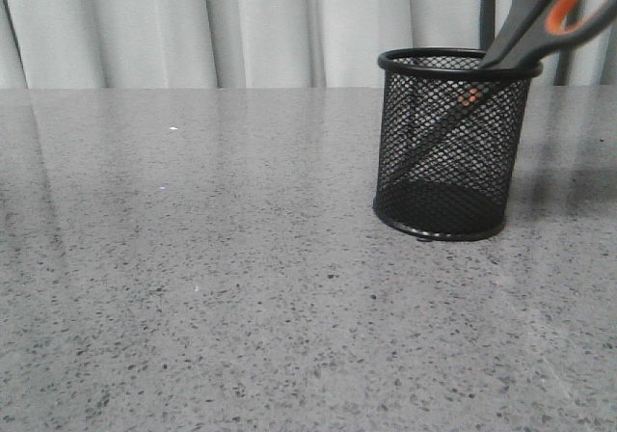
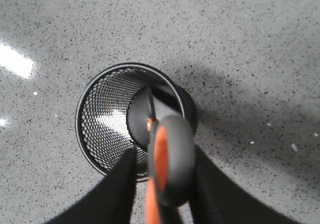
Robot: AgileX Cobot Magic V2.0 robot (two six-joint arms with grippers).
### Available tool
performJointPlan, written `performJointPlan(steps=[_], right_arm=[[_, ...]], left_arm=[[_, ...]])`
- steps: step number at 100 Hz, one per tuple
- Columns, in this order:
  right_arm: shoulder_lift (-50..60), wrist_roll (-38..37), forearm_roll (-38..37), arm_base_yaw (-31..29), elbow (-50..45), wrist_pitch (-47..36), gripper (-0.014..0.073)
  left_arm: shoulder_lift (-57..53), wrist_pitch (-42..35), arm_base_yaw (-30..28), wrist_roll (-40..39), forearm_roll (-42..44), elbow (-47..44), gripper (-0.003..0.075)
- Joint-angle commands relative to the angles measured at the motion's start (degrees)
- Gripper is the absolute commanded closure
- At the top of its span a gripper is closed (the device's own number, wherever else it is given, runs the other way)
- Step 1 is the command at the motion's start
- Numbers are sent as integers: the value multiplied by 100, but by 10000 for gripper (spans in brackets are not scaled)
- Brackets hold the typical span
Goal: Put scissors into bucket
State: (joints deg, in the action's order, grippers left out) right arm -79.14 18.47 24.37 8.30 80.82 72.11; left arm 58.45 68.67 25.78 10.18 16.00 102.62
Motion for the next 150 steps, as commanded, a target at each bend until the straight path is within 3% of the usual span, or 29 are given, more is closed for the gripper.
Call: performJointPlan(steps=[1,26,53,71,88,98,104,126,150], right_arm=[[168,29,170,-8,227,247,293],[431,29,-560,-8,787,234,294],[974,29,-604,-8,1100,-336,302],[1266,19,-569,-8,1100,-602,424],[1565,8,-425,-8,1015,-1057,664],[1838,8,-231,-8,663,-1649,661],[2070,19,-187,-8,272,-2122,661],[3054,19,-141,-8,-1539,-4194,661],[4220,19,-128,-8,-3510,-5799,661]], left_arm=[[-9,-383,-25,-70,20,107,209],[-9,-383,-25,-70,20,107,209],[-9,-383,-25,-70,55,107,223],[-9,-383,-25,-70,55,107,371],[-9,-383,-25,-70,28,99,606],[-20,-383,-25,-99,-90,-8,743],[-60,-451,-25,-107,-194,-144,741],[-751,-1910,-25,-533,-371,-1535,741],[-2179,-4145,-25,-751,-318,-4240,741]])
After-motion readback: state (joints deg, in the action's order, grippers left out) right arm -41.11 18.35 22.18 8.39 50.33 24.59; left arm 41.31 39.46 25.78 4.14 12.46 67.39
